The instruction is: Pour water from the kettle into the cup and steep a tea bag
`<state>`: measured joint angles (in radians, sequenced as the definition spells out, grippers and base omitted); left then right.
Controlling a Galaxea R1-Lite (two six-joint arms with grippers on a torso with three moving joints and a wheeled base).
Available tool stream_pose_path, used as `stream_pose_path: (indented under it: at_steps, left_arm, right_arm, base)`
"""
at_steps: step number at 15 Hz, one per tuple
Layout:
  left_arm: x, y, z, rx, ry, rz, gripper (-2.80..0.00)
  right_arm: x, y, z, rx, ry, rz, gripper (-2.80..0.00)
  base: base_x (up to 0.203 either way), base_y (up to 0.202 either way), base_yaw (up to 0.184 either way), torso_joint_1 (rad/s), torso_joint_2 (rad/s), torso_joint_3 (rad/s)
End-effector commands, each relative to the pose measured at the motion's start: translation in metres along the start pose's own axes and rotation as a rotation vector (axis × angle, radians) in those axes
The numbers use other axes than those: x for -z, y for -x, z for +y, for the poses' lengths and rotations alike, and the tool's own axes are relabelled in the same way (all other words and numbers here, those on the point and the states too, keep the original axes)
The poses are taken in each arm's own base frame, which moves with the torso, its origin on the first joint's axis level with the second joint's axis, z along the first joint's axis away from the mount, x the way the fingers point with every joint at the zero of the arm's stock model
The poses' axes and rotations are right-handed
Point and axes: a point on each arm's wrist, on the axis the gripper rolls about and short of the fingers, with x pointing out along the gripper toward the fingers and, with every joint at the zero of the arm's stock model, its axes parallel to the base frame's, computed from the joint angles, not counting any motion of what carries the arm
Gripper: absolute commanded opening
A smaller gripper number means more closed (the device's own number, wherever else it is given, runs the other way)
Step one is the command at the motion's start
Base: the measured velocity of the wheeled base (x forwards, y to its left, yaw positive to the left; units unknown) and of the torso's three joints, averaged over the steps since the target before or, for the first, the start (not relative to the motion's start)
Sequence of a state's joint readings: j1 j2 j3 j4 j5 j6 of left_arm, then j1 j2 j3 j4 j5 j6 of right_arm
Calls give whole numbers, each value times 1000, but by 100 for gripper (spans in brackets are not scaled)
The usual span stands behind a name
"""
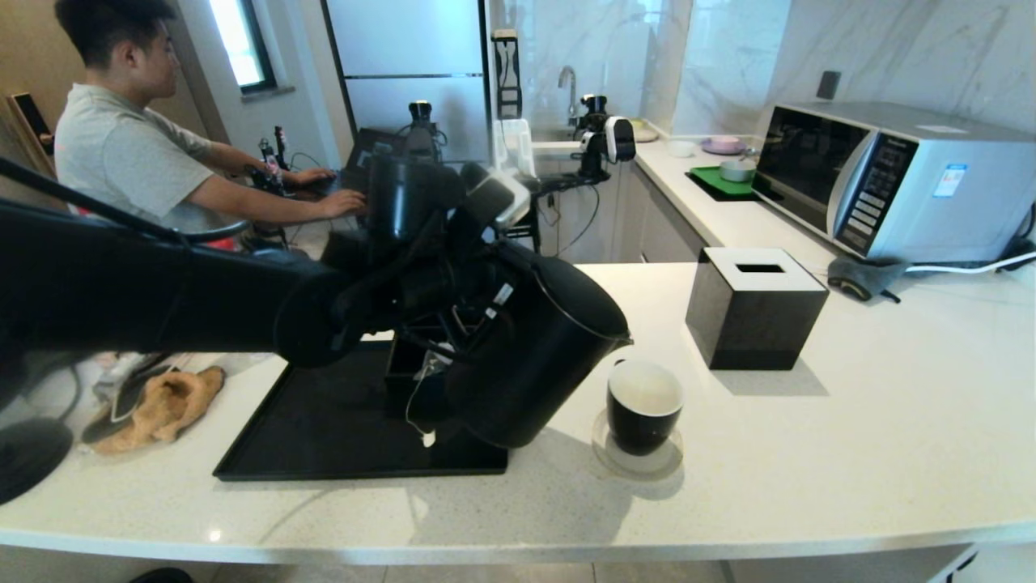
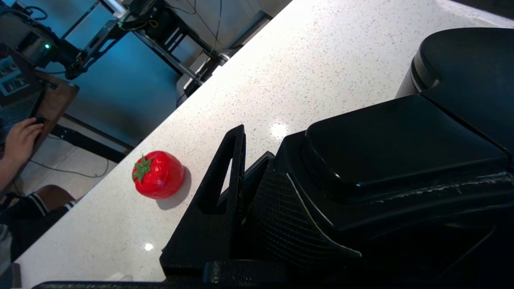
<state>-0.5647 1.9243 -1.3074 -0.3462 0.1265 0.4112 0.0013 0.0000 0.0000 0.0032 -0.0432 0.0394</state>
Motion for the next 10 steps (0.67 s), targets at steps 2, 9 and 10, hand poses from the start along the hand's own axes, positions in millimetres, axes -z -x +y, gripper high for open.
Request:
stream_pose_path:
  at_steps: [2,9,10]
  left_arm:
    - [-1,1,1,-1,-13,4,-280]
    - [-5,1,1,2,-44,3,-280]
    - [-6,1,-1,7,-46,1,-280]
  right_arm:
    - [0,0,0,-1,-1,0,-280]
    - [0,0,0,0,-1,0,-280]
    - [0,0,0,-1,-1,0,-280]
  base:
    - [0,0,0,0,0,0]
    - [0,0,0,0,0,0]
    - [0,0,0,0,0,0]
